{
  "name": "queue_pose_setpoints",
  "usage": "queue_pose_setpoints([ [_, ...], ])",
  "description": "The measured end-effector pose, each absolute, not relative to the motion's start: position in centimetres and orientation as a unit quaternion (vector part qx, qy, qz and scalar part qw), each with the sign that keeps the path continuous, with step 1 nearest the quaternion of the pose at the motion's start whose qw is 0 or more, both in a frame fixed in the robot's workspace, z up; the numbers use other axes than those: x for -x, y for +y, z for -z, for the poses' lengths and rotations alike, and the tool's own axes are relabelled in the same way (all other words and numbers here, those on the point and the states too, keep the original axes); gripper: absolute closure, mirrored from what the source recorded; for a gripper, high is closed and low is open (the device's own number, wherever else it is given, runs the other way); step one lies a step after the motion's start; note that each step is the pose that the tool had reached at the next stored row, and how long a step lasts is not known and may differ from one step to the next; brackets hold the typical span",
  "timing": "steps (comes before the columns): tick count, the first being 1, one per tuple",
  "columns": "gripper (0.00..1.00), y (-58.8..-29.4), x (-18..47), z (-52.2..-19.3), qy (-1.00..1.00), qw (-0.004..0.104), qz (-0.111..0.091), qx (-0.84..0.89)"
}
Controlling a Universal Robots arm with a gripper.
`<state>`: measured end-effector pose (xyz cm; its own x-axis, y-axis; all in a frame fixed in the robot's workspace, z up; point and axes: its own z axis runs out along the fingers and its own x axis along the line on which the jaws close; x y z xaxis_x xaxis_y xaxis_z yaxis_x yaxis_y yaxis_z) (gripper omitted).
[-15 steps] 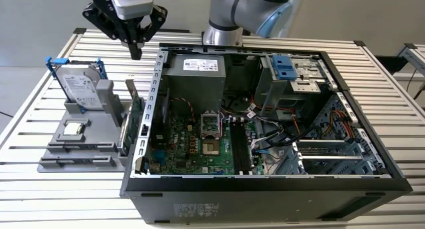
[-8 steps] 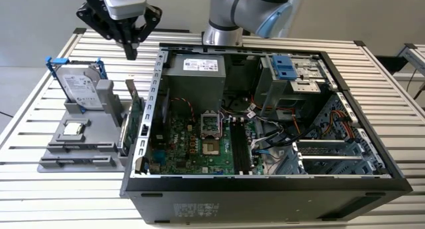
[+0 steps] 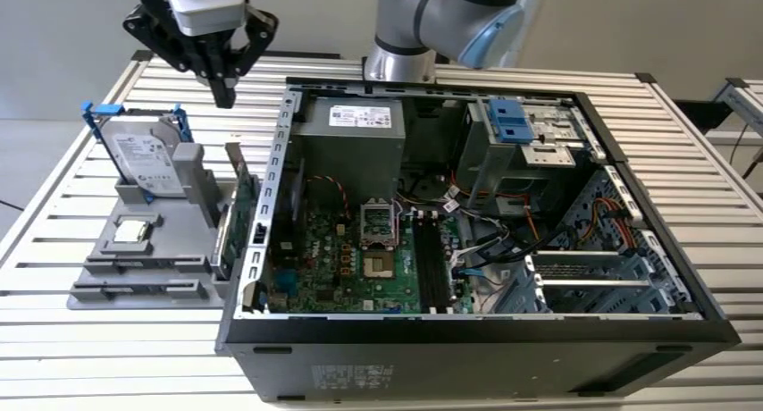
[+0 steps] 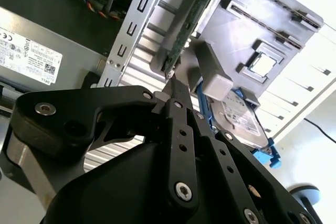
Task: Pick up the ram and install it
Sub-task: 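Reach for the ram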
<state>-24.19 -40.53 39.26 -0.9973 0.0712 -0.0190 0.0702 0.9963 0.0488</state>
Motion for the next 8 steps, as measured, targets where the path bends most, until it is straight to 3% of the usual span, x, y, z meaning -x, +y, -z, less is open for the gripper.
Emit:
queue_pose_setpoints([
  [8, 1.00, -40.57, 25.02, -39.26, 0.999, 0.010, -0.024, -0.035],
])
